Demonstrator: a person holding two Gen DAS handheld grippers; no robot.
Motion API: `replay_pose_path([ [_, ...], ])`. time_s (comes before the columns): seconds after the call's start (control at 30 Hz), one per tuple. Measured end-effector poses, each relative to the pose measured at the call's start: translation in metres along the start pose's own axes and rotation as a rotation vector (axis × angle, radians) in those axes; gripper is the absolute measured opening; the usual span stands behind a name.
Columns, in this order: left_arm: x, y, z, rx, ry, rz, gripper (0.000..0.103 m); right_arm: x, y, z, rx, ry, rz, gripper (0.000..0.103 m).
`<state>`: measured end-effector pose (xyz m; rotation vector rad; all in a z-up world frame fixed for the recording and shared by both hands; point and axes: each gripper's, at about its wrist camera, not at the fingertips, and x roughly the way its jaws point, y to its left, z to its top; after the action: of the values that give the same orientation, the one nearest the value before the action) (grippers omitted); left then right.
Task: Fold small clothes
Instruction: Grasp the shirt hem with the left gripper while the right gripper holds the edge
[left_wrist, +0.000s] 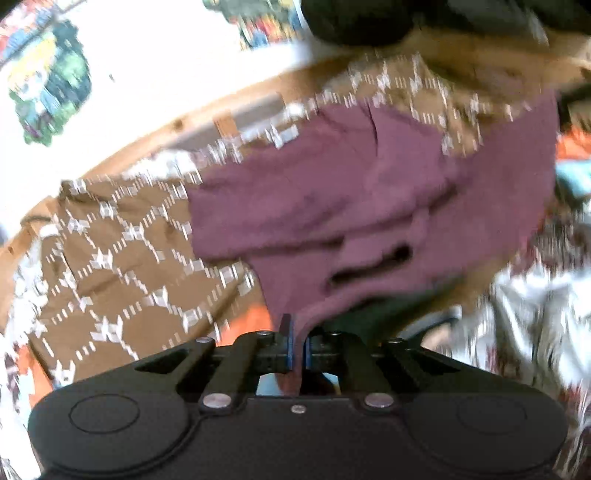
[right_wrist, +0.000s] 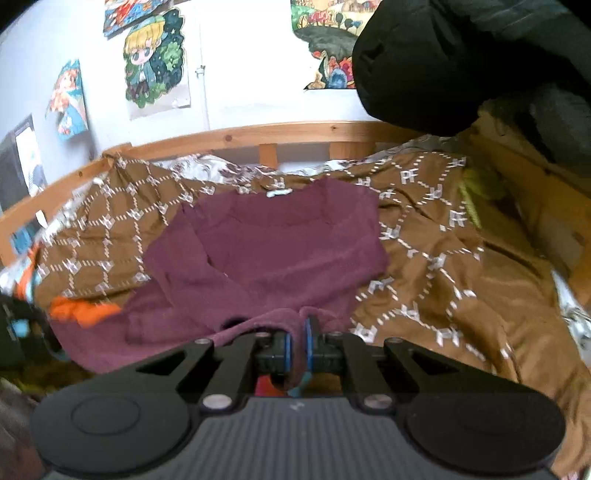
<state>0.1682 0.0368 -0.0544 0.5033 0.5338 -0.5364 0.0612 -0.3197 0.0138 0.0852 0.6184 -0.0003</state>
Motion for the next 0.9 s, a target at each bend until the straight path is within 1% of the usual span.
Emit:
replay_pose_path([
  [0.1,-0.014,0.004,0.012,-0.026,-0.065,-0.008,0.004,-0.010,-0.001,-0.021,0.026,-0.006,-0.039,0.006],
  [0.2,-0.032,0.014,0.018,-0.057,-0.097,-0.038,0.004,-0.026,-0.003,-0.033,0.066,-0.023,-0.049,0.006],
  [0.27,-0.045,0.021,0.016,-0.072,-0.101,-0.052,0.004,-0.039,-0.003,-0.037,0.062,-0.037,-0.054,0.006],
  [0.4,-0.077,0.033,0.008,-0.084,-0.099,-0.100,0.004,-0.071,0.006,-0.036,0.038,-0.067,-0.027,0.006],
  [0.53,-0.103,0.039,0.000,-0.065,-0.070,-0.144,0.004,-0.103,0.011,-0.031,0.060,-0.055,0.042,0.006],
  [0.6,-0.112,0.041,0.001,-0.057,-0.060,-0.160,0.004,-0.115,0.014,-0.028,0.053,-0.051,0.062,0.006],
  [0.67,-0.115,0.045,0.009,-0.055,-0.057,-0.167,0.005,-0.118,0.018,-0.023,0.031,-0.057,0.052,0.006],
  [0.73,-0.111,0.053,0.021,-0.066,-0.053,-0.172,0.005,-0.114,0.017,-0.015,0.023,-0.068,0.041,0.006],
  [0.83,-0.092,0.068,0.046,-0.100,-0.032,-0.163,0.005,-0.094,0.012,0.007,0.026,-0.087,0.020,0.006],
  [0.9,-0.073,0.083,0.066,-0.148,-0.011,-0.149,0.005,-0.077,0.008,0.023,0.021,-0.097,0.009,0.006],
])
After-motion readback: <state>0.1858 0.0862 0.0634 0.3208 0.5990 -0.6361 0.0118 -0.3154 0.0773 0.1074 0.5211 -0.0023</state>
